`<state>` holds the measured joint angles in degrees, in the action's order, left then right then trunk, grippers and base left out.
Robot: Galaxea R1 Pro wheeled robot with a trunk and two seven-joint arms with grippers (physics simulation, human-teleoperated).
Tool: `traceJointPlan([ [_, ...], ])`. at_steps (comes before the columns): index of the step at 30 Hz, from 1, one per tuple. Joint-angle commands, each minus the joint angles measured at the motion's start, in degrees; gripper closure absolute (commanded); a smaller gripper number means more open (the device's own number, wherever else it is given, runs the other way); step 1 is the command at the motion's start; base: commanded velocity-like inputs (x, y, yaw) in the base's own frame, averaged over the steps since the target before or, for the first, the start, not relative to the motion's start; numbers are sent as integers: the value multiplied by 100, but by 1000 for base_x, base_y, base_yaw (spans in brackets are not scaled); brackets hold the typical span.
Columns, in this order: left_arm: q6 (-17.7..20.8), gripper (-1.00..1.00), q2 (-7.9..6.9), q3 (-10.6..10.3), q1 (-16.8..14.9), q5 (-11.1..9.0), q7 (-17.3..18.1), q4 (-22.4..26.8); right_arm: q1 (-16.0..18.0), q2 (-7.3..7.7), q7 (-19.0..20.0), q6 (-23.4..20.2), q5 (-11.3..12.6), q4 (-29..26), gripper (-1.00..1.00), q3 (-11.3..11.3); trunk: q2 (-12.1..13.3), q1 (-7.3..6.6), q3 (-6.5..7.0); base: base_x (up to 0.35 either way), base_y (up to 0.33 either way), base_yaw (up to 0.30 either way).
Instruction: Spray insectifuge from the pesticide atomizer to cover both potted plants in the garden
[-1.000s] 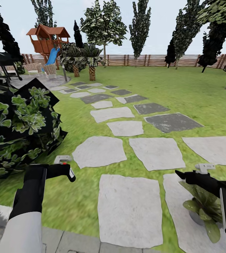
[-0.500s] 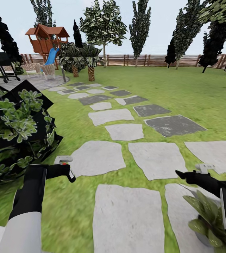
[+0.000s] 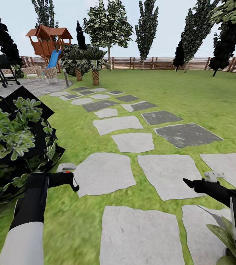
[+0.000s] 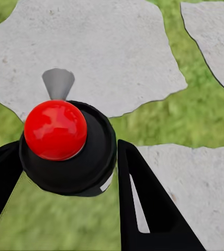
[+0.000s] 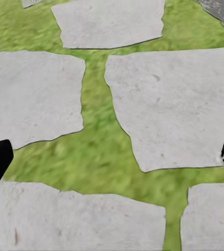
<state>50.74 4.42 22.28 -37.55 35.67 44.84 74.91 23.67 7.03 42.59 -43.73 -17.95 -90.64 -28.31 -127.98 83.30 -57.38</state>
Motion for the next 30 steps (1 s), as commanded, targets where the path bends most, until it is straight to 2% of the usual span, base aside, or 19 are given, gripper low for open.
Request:
traceJointPlan([
  [1,16,100,6,15,-6,51,58,4,6,0,59,-13,-60,-6,-100,-7,-2,3,-6,333,17,0],
  [30,-2,100,15,-11,-6,45,60,-38,6,-9,56,-4,-60,-6,-100,1,-2,3,-6,334,1,0],
])
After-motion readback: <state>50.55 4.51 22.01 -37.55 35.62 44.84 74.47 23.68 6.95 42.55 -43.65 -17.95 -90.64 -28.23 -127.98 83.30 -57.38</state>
